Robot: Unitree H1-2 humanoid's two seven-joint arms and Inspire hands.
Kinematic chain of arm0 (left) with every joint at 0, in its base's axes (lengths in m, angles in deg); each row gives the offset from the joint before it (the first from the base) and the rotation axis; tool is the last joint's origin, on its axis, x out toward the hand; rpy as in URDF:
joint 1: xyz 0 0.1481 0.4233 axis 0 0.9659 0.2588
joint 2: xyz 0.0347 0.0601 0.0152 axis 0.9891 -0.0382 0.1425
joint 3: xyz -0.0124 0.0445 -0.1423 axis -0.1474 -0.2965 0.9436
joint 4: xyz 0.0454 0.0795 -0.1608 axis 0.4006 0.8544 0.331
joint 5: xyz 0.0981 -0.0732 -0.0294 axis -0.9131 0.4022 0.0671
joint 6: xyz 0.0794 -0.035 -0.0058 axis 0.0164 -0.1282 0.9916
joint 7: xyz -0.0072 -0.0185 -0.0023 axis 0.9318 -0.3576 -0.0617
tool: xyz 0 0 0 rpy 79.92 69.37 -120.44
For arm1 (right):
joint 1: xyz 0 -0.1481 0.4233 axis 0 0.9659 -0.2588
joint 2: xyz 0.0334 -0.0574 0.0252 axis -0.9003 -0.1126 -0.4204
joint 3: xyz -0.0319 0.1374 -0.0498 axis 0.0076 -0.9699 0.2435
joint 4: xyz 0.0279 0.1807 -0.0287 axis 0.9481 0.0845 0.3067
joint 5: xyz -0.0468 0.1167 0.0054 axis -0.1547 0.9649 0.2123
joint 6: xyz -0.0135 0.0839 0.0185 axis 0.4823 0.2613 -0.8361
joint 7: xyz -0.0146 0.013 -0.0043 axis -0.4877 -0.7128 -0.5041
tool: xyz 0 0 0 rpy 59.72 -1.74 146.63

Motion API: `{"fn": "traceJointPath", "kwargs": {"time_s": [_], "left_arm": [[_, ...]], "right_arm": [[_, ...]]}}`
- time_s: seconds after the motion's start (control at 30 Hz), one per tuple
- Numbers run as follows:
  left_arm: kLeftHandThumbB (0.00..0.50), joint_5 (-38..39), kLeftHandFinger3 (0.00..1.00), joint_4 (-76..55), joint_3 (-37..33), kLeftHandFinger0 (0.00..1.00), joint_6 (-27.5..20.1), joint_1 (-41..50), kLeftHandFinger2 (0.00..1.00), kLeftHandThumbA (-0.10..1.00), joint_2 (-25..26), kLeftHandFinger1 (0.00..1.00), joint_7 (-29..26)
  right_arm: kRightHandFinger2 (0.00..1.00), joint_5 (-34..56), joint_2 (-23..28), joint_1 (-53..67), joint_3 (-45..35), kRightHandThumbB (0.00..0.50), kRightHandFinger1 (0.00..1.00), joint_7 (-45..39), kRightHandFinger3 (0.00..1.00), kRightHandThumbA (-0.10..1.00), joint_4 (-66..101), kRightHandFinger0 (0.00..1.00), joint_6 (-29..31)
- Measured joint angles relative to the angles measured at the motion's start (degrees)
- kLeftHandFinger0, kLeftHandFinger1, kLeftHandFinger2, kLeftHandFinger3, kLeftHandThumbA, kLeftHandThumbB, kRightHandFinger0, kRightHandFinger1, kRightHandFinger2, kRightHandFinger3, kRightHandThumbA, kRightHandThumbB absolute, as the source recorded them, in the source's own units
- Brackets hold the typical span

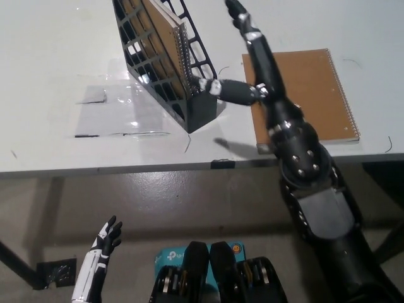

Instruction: Use the right hand to pick up a book from the book holder on the left side and put it on another book on the right side

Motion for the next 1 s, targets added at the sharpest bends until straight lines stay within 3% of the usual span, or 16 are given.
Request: {"fn": "traceJointPath", "kwargs": {"time_s": [0.3, 0.4, 0.47, 0.57, 1.0], "left_arm": [[0.118, -0.77, 1.00, 0.25, -0.45, 1.00, -0.18, -0.87, 1.00, 1.00, 0.64, 1.00, -0.02], [0.172, -1.33, 1.00, 0.25, -0.51, 1.00, -0.18, -0.91, 1.00, 1.00, 0.64, 1.00, -0.04], [0.169, -1.89, 1.00, 0.24, -0.61, 1.00, -0.16, -0.92, 1.00, 1.00, 0.66, 1.00, -0.05], [0.171, -2.18, 1.00, 0.25, -0.63, 1.00, -0.16, -0.92, 1.00, 1.00, 0.64, 1.00, -0.06], [0.187, -3.83, 1.00, -0.23, -0.68, 1.00, -0.13, -0.98, 1.00, 0.99, 0.63, 1.00, -0.10]], "right_arm": [[1.00, 0.65, -2.53, -4.12, -0.55, 0.360, 1.00, -0.86, 1.00, 1.00, -7.66, 0.95, -0.12], [1.00, 0.99, -2.74, -5.00, -0.76, 0.369, 1.00, -1.04, 1.00, 1.00, -8.02, 0.91, -0.23], [1.00, 1.21, -3.00, -5.89, -0.78, 0.369, 1.00, -1.22, 1.00, 1.00, -8.40, 0.91, -0.46], [1.00, 1.37, -3.56, -6.92, -0.80, 0.314, 1.00, -1.26, 1.00, 1.00, -9.67, 0.88, -0.50], [1.00, 2.57, -4.36, -10.62, -2.58, 0.305, 1.00, -1.28, 1.00, 1.00, -19.26, 0.84, -1.32]]}}
